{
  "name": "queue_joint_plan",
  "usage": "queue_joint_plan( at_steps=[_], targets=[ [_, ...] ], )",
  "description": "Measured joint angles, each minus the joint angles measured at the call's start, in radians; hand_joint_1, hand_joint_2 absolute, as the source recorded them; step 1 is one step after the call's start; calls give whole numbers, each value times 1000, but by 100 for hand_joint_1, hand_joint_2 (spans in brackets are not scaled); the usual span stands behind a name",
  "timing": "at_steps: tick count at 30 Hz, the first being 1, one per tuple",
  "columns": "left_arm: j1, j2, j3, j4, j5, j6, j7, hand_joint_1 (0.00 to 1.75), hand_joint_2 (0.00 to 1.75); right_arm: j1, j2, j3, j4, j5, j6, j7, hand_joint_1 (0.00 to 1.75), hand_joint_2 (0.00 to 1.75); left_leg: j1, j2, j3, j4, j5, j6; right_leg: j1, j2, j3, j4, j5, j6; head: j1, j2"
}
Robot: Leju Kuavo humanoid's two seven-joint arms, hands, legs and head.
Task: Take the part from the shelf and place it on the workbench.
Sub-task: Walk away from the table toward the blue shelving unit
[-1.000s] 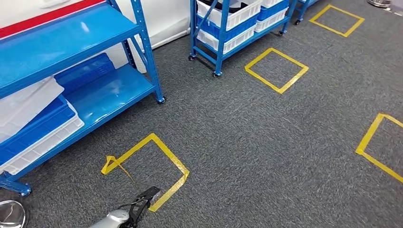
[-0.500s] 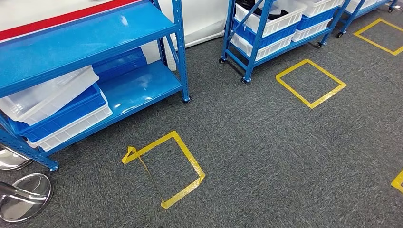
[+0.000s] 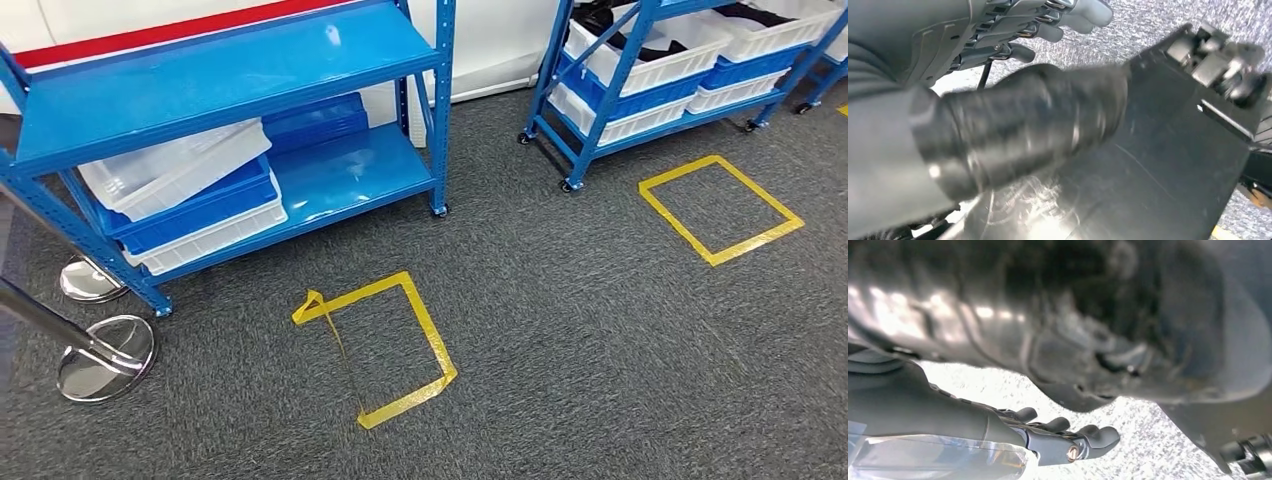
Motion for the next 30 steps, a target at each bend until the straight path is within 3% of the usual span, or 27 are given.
queue_joint_plan(
  at_steps=[2,4,6,8,9,10,11,12,14,15,16,17,18,19,20,21,23,24,25,28,30],
  targets=[
    [3,2,-1,0,-1,2,-4,0,175,-1,0,-1,0,-1,2,0,0,0,3,-24,0,-9,9,8,-1,-11,5,-1,-3,11,0,0],
    [7,6,-2,0,-1,3,-8,0,175,-1,0,-2,0,-3,1,0,0,0,10,-46,8,-21,18,18,-4,30,-5,33,-32,22,4,0],
    [9,8,-2,0,-1,4,-13,0,175,0,-1,-2,0,-5,1,-1,0,0,12,-67,8,-25,23,24,-9,87,-56,145,-94,29,9,0],
    [10,9,-2,0,-1,4,-15,0,175,0,-1,-2,0,-6,1,-1,0,0,11,-93,3,-24,25,26,-11,103,-116,267,-140,32,11,0],
    [11,10,-2,0,-1,4,-16,0,175,1,-1,-2,0,-7,1,-1,0,0,11,-107,2,-22,25,26,-13,105,-126,285,-135,33,11,0],
    [13,11,-2,0,-1,4,-16,0,175,1,-1,-2,0,-7,1,-1,0,0,12,-121,2,-21,25,26,-16,106,-117,263,-110,34,11,0],
    [14,11,-2,0,-1,4,-16,0,175,1,-1,-2,0,-7,1,-1,0,0,13,-136,2,-18,25,24,-21,112,-90,205,-72,35,11,0],
    [14,12,-2,0,-1,4,-16,0,175,1,-1,-2,0,-7,1,-1,0,0,14,-151,1,-14,24,20,-26,132,-57,133,-38,37,11,0],
    [12,13,-3,0,-1,4,-16,0,175,1,-2,-3,1,-7,1,-1,0,0,14,-174,-9,-2,22,8,-32,173,-13,31,-4,37,11,0],
    [11,14,-3,0,-1,4,-16,0,131,1,-2,-3,1,-7,1,-1,0,0,15,-184,-14,0,23,1,-32,185,-8,15,-5,34,11,0],
    [10,14,-3,0,0,4,-16,0,131,1,-2,-3,1,-7,1,-1,0,0,16,-193,-18,0,26,-6,-28,181,-9,13,-5,30,11,0],
    [10,15,-5,0,1,4,-15,0,87,1,-2,-3,1,-7,1,-1,0,0,19,-198,-22,-2,28,-13,-27,171,-8,11,-2,22,11,0],
    [11,15,-6,0,2,4,-14,0,87,0,-2,-3,1,-7,1,0,0,0,19,-188,-25,2,25,-18,-26,162,-5,8,1,15,11,0],
    [12,16,-7,0,2,3,-13,0,131,0,-2,-3,1,-9,1,1,0,0,19,-167,-35,21,12,-21,-26,153,-3,4,4,8,8,0],
    [12,17,-8,0,1,1,-9,0,131,0,-2,-3,1,-15,1,5,0,0,18,-140,-53,59,-12,-24,-27,144,-2,0,7,1,4,0],
    [11,17,-9,0,-2,-3,-1,0,175,0,-2,-4,2,-26,1,13,0,44,18,-113,-79,117,-44,-26,-24,135,-3,-1,8,-3,1,0],
    [6,18,-12,0,-12,-18,27,0,175,3,-2,-9,2,-54,9,36,0,131,18,-93,-134,241,-98,-28,-17,116,-5,0,8,-7,-2,0],
    [3,20,-16,0,-15,-28,44,0,175,4,-2,-12,3,-66,13,46,0,175,18,-90,-145,272,-104,-27,-15,106,-5,0,7,-8,-2,0],
    [0,21,-19,0,-17,-36,58,0,175,5,-2,-13,4,-74,16,56,0,175,18,-88,-137,265,-92,-25,-12,99,-5,0,7,-8,-2,0],
    [3,24,-25,0,-10,-41,77,0,175,3,-2,-14,4,-77,0,83,0,175,13,-78,-32,80,-15,-11,-9,91,-4,1,5,-6,-2,0],
    [6,25,-26,0,-6,-35,83,0,175,2,-1,-14,4,-75,-16,100,0,175,5,-71,7,2,-1,-2,-8,90,-6,1,5,1,-2,0]
  ],
)
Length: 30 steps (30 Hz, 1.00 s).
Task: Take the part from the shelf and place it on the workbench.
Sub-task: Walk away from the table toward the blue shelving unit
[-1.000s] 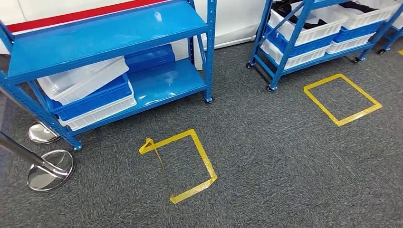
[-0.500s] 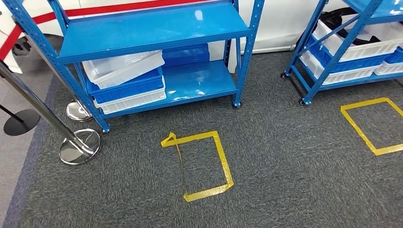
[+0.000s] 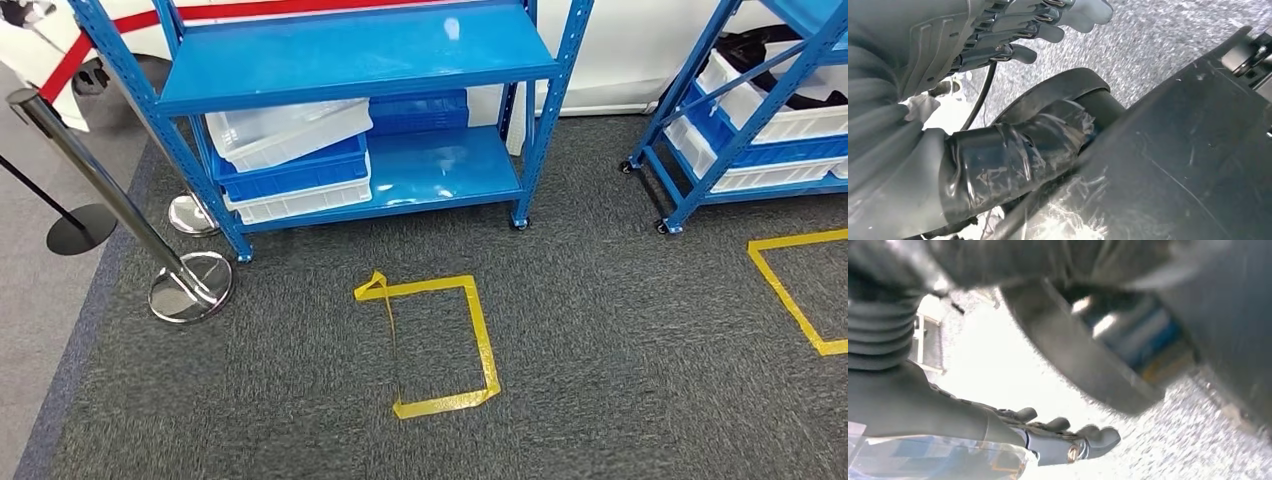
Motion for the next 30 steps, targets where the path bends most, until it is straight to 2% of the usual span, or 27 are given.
queue_joint_plan(
  at_steps=[2,4,6,8,9,10,11,12,13,14,15,17,19,21,22,23,24,25,26,28,29,30],
  targets=[
    [1,0,0,0,2,4,5,0,175,-1,0,0,0,2,-7,8,0,175,-2,-2,1,-8,1,7,0,-2,-1,-2,2,10,1,0],
    [3,-1,0,0,0,2,7,0,175,-1,0,-3,0,8,-8,7,0,175,3,-3,8,-19,7,16,-1,2,-6,14,-12,20,1,0],
    [6,-3,5,0,-12,-2,4,0,175,5,0,-13,0,18,-9,0,0,175,6,-1,14,-27,10,25,-2,9,-44,100,-63,26,4,0],
    [10,-4,18,-3,-35,-7,-3,0,175,14,-2,-32,0,27,-11,-12,0,175,5,0,15,-27,9,29,-2,14,-105,231,-119,30,6,0],
    [12,-4,26,-5,-48,-10,-8,0,175,17,-3,-40,0,31,-14,-17,0,175,5,0,16,-26,8,30,-2,16,-124,272,-127,32,6,0],
    [13,-4,34,-9,-61,-12,-12,0,175,21,-3,-49,0,35,-17,-22,0,175,5,-1,17,-26,7,30,-3,17,-124,276,-115,33,6,0],
    [14,-5,43,-13,-74,-15,-16,0,175,25,-4,-59,0,39,-20,-27,0,175,5,-3,19,-24,6,29,-5,17,-106,239,-85,34,6,0],
    [15,-5,52,-18,-87,-17,-20,0,175,31,-5,-69,1,42,-22,-30,0,175,5,-5,21,-22,3,27,-8,17,-74,173,-46,35,6,0],
    [17,-5,63,-24,-99,-18,-23,0,175,38,-6,-81,2,46,-23,-34,0,175,4,-8,21,-19,1,23,-10,19,-42,107,-19,36,6,0],
    [18,-6,75,-29,-112,-20,-27,0,175,44,-6,-95,2,50,-24,-38,0,175,2,-10,18,-13,-2,19,-12,22,-18,51,-3,34,7,0],
    [20,-6,89,-35,-125,-23,-31,0,175,50,-6,-109,3,54,-25,-43,0,175,0,-10,14,-9,-3,13,-11,26,-6,20,0,31,6,0],
    [26,-6,120,-44,-153,-28,-39,0,175,61,-6,-139,3,62,-29,-55,0,175,-1,-11,7,-5,-1,4,-8,29,-5,7,-4,19,5,0],
    [36,-5,155,-52,-182,-33,-49,0,87,70,-5,-167,2,71,-34,-66,0,175,0,-10,1,4,-10,-4,-9,28,-3,6,-1,8,5,0],
    [49,-5,194,-57,-211,-38,-58,0,0,79,-3,-197,0,83,-40,-76,0,175,3,-8,-32,80,-56,-13,-10,23,0,2,1,-3,1,0],
    [59,-5,215,-59,-226,-41,-63,0,0,84,-2,-213,-2,89,-42,-81,0,175,5,-8,-62,144,-87,-17,-9,20,0,2,1,-6,-1,0],
    [70,-5,238,-61,-242,-43,-69,0,0,88,-1,-231,-4,95,-43,-87,0,131,5,-8,-94,212,-115,-19,-7,17,0,3,0,-8,-3,0],
    [81,-4,263,-62,-257,-46,-74,0,0,92,-1,-249,-8,102,-45,-92,0,87,6,-8,-119,261,-128,-20,-5,14,0,3,0,-10,-3,0],
    [92,-4,287,-62,-272,-48,-78,0,0,95,0,-266,-12,108,-47,-96,0,44,6,-8,-127,278,-123,-19,-4,12,1,3,-1,-11,-3,0],
    [102,-3,311,-62,-285,-51,-81,0,0,96,0,-282,-17,115,-50,-100,0,0,6,-8,-117,257,-100,-17,-3,11,2,3,-2,-11,-3,0],
    [126,-1,351,-62,-309,-55,-86,0,0,100,0,-312,-29,125,-56,-106,0,0,4,-7,-54,129,-35,-8,-1,10,7,3,-4,-11,-2,0],
    [138,1,370,-62,-321,-56,-90,0,0,103,0,-327,-36,129,-58,-110,0,0,2,-6,-23,64,-14,-4,1,11,8,4,-6,-9,-2,0],
    [151,2,389,-61,-332,-58,-94,0,0,106,0,-341,-42,133,-60,-113,0,0,-1,-6,-3,21,-5,0,2,11,7,5,-6,-6,-2,0]
  ],
)
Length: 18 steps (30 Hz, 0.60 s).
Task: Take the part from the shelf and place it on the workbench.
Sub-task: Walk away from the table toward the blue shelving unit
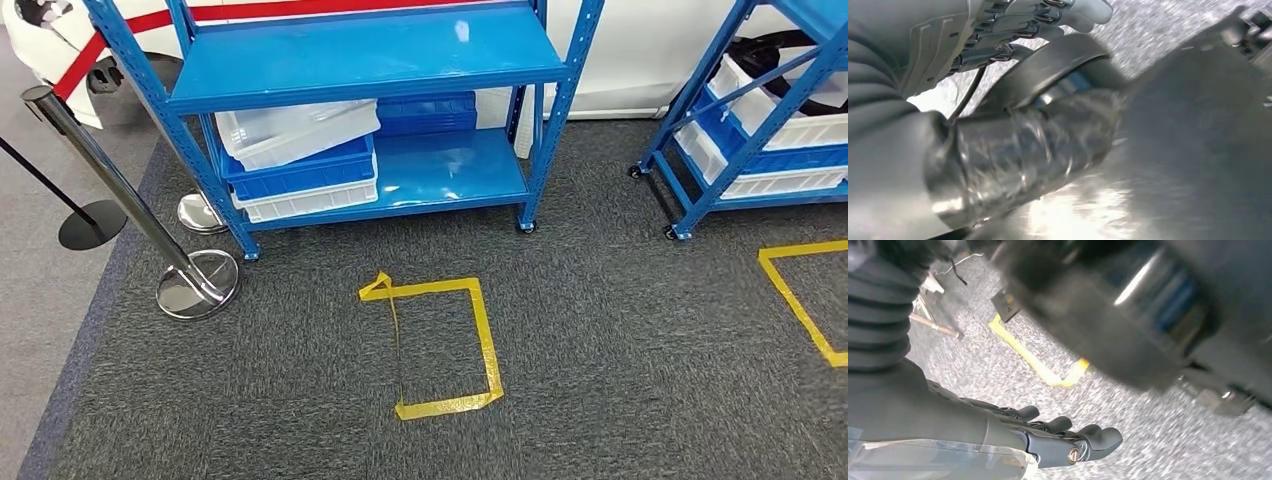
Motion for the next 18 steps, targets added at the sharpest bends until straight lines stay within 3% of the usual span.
queue_joint_plan(
  at_steps=[3,5,6,9,10,11,13,15,18],
  targets=[
    [31,2,68,0,-39,-8,-13,0,0,7,0,-45,-19,14,-3,-14,0,0,-3,0,10,-26,0,9,1,1,-4,-3,1,14,1,0],
    [44,2,118,0,-68,-14,-23,0,0,17,-1,-84,-29,24,-8,-25,0,0,1,2,18,-40,6,19,1,3,-11,18,-17,24,3,0],
    [47,2,140,0,-82,-17,-27,0,0,25,-1,-103,-31,29,-11,-29,0,0,3,3,21,-46,9,24,0,4,-26,56,-41,29,4,0],
    [52,2,205,-10,-122,-24,-39,0,0,60,-1,-156,-32,42,-18,-42,0,0,3,5,22,-47,8,31,-2,6,-113,238,-126,35,6,0],
    [51,2,227,-17,-136,-26,-43,0,0,74,-2,-174,-31,47,-19,-46,0,44,3,6,22,-47,8,31,-3,6,-128,267,-128,37,6,0],
    [48,2,249,-27,-148,-28,-47,0,0,90,-3,-190,-29,50,-19,-50,0,87,3,5,23,-46,7,31,-5,6,-124,256,-110,38,6,0],
    [39,2,291,-49,-170,-31,-54,0,0,121,-5,-222,-21,57,-22,-56,0,175,3,2,25,-43,5,27,-8,6,-68,136,-41,37,7,0],
    [27,2,333,-73,-190,-34,-62,0,0,150,-7,-254,-11,65,-26,-63,0,175,0,-1,24,-36,-1,18,-7,7,-16,25,-1,32,6,0],
    [21,3,403,-102,-227,-40,-73,0,0,185,-8,-305,-1,77,-33,-76,0,175,-1,-2,19,-32,-5,3,-3,9,-6,-3,2,15,5,0]
  ],
)
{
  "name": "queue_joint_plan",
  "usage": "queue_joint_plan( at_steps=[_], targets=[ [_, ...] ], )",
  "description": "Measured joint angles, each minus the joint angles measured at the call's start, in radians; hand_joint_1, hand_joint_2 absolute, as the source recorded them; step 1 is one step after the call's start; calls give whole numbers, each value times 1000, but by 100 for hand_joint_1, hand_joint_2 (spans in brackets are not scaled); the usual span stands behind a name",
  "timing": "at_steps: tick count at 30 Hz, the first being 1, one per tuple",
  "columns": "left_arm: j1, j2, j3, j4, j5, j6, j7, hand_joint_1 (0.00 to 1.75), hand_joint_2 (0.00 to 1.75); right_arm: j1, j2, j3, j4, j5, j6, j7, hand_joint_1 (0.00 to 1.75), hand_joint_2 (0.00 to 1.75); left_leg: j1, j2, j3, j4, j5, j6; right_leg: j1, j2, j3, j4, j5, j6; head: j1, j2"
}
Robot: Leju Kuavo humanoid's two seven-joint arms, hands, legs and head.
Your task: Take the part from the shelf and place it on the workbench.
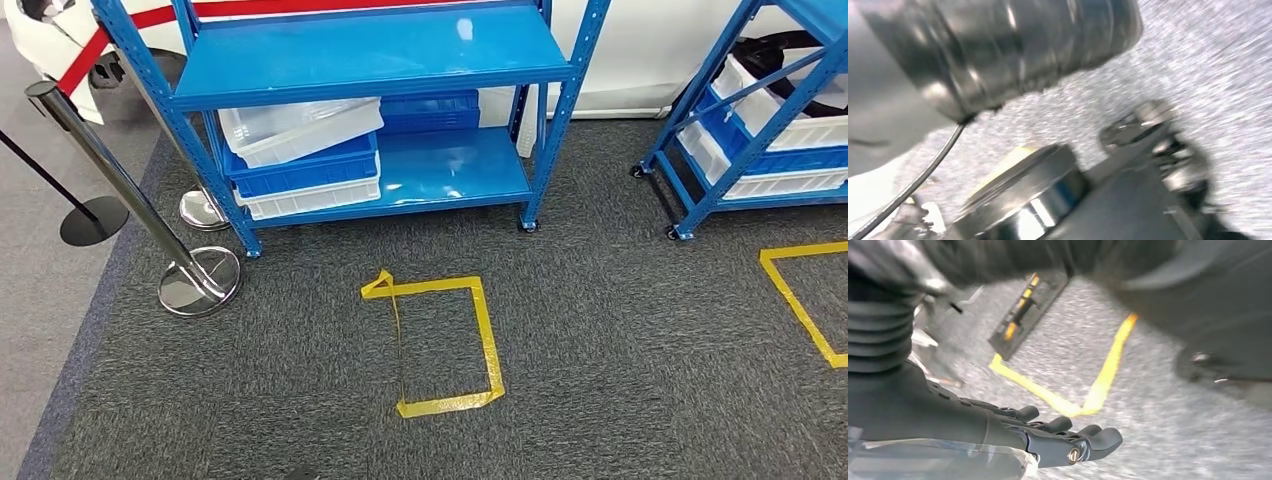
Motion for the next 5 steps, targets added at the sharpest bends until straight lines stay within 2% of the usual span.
queue_joint_plan(
  at_steps=[2,4,5],
  targets=[
    [11,2,46,-8,-24,-5,-7,0,0,11,-1,-33,1,9,-3,-8,0,175,3,0,-5,20,-17,-10,-1,-4,3,-5,3,-12,0,0],
    [34,4,87,-9,-45,-9,-11,0,0,10,-1,-60,-4,16,-4,-17,0,175,7,0,-42,108,-72,-20,-2,-8,3,-9,5,-23,-3,0],
    [41,4,95,-9,-50,-10,-13,0,0,9,-1,-65,-6,18,-5,-20,0,175,7,0,-56,138,-91,-22,-2,-8,2,-9,5,-25,-4,0]
  ],
)
